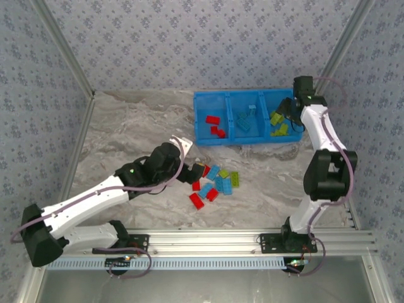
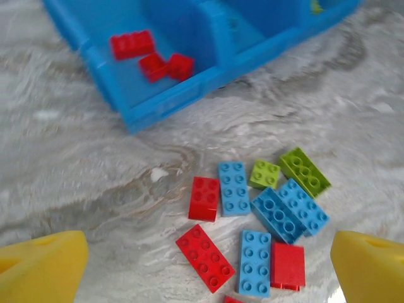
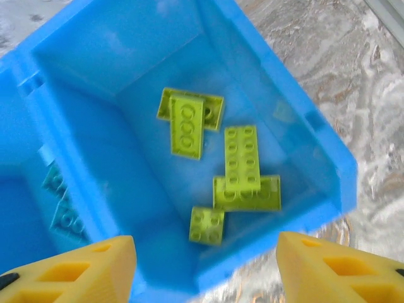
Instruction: Sort the legos into containers by color
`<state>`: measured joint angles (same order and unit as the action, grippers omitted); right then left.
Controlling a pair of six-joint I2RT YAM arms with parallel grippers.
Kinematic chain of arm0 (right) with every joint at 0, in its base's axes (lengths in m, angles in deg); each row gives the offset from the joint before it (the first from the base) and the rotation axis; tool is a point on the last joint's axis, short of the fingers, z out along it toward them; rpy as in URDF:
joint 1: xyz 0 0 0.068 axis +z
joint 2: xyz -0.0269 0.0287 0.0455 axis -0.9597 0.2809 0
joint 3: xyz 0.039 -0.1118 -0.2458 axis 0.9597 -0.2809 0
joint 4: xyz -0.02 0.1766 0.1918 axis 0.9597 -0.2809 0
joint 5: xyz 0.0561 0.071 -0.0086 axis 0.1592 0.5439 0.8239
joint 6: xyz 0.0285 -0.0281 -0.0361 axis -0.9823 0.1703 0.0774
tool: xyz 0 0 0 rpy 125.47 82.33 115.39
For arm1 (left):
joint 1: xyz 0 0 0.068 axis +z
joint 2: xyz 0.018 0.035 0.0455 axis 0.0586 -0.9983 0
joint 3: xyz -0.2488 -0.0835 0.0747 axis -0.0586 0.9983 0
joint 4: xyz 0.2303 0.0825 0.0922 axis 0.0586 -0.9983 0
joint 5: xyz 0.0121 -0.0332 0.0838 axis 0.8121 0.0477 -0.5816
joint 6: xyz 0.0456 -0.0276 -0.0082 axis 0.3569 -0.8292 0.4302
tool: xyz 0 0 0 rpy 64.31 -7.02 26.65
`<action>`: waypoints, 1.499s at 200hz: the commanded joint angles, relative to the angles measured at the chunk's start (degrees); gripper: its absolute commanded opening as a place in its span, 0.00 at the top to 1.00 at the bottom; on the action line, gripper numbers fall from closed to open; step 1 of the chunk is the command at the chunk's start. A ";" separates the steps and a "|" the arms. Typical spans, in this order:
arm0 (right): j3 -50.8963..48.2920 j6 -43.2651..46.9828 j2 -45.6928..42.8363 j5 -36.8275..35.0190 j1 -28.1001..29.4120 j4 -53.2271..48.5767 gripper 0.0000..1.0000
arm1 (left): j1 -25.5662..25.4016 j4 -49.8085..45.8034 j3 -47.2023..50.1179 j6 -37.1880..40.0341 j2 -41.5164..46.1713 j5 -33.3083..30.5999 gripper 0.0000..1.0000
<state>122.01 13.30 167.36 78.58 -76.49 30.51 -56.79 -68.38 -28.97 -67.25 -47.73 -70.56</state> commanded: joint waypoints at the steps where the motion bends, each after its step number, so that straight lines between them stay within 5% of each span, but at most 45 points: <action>1: -6.52 -1.01 -10.90 5.75 1.75 -3.66 0.35 | 2.67 -0.23 0.46 -17.40 -2.33 -1.36 0.03; 52: -21.33 -0.76 -30.59 10.08 17.01 -7.84 0.23 | 4.49 -4.28 -0.62 -30.40 -13.09 3.21 0.13; 122: -23.14 -4.44 -34.96 10.22 27.84 -16.67 0.15 | 3.12 -2.60 -3.84 -31.79 -29.83 12.44 0.29; 164: -23.94 -5.57 -34.91 10.56 30.39 -16.12 0.15 | 3.05 -2.72 -4.49 -30.66 -33.49 11.44 0.40; 246: -22.95 -4.96 -35.32 22.71 32.78 -15.54 0.15 | 3.18 -5.58 -7.42 -28.01 -30.77 8.07 0.76; 300: -21.86 -6.93 -43.09 12.42 32.60 -12.43 0.12 | 4.21 -5.98 -27.79 -16.80 -34.50 0.84 0.78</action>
<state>98.49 8.36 128.41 96.91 -44.01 16.54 -53.60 -75.09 -46.80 -90.74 -80.52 -64.92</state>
